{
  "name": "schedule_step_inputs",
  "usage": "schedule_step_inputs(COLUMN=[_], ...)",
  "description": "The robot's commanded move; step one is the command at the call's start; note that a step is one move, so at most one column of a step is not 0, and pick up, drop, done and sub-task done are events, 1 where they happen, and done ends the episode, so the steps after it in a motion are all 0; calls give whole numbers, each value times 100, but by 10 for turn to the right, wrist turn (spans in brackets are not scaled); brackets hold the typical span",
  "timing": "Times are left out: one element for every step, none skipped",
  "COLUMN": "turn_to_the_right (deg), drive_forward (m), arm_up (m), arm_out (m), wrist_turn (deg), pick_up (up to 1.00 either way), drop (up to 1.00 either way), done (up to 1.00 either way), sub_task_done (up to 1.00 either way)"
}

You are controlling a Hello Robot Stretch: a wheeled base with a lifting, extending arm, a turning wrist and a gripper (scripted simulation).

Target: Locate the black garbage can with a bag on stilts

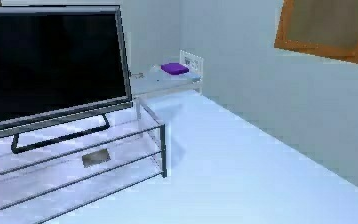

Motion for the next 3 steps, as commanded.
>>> schedule_step_inputs(turn_to_the_right=[-450, -300, 0], drive_forward=[0, 0, 80], arm_up=[0, 0, 0], arm_out=[0, 0, 0], wrist_turn=[0, 0, 0], pick_up=[0, 0, 0], drop=[0, 0, 0], done=[0, 0, 0], sub_task_done=[0, 0, 0])
